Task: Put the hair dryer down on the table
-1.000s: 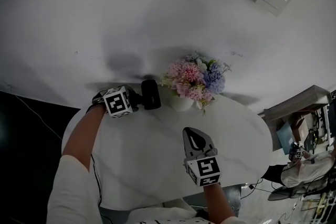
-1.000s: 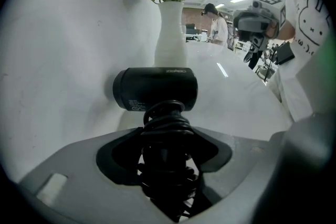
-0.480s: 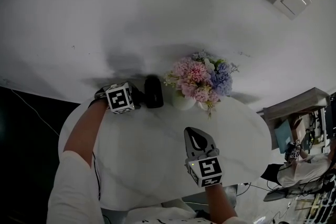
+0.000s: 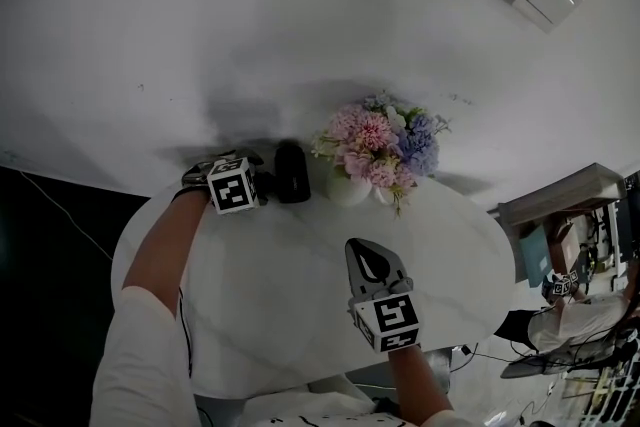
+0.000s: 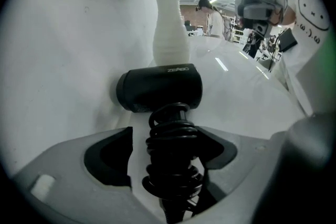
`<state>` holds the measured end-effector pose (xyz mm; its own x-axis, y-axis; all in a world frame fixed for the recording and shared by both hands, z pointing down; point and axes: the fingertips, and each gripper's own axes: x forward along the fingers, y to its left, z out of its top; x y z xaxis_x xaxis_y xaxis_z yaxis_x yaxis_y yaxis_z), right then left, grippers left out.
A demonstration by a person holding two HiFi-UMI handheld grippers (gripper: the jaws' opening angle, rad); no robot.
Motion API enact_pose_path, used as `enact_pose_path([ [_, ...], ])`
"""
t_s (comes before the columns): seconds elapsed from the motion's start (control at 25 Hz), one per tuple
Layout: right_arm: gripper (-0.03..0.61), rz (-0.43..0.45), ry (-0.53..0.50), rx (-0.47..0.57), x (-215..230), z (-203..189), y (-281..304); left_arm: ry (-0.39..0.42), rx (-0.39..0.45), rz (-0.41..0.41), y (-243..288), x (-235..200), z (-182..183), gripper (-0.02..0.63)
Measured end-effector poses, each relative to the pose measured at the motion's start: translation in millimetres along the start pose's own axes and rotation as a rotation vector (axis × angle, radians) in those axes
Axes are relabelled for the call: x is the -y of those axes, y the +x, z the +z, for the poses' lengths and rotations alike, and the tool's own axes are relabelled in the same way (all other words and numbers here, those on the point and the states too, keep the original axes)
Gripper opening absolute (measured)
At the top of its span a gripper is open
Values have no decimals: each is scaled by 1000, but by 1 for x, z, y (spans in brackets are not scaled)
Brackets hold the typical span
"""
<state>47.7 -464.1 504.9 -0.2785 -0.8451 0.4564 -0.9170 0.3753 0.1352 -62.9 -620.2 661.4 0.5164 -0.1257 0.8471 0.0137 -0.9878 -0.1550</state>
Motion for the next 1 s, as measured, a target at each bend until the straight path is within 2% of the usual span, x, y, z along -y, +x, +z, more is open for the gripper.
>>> enact_pose_path([
  [0.44, 0, 17, -22, 33, -15, 7, -23, -74, -18, 131, -21, 7, 2, 399],
  [0.6, 1, 27, -26, 47, -19, 9, -35, -111, -17, 130, -31, 18, 5, 400],
  [1.0, 0, 28, 3, 144, -25, 17, -91, -101, -37, 270, -90, 69, 28, 399],
])
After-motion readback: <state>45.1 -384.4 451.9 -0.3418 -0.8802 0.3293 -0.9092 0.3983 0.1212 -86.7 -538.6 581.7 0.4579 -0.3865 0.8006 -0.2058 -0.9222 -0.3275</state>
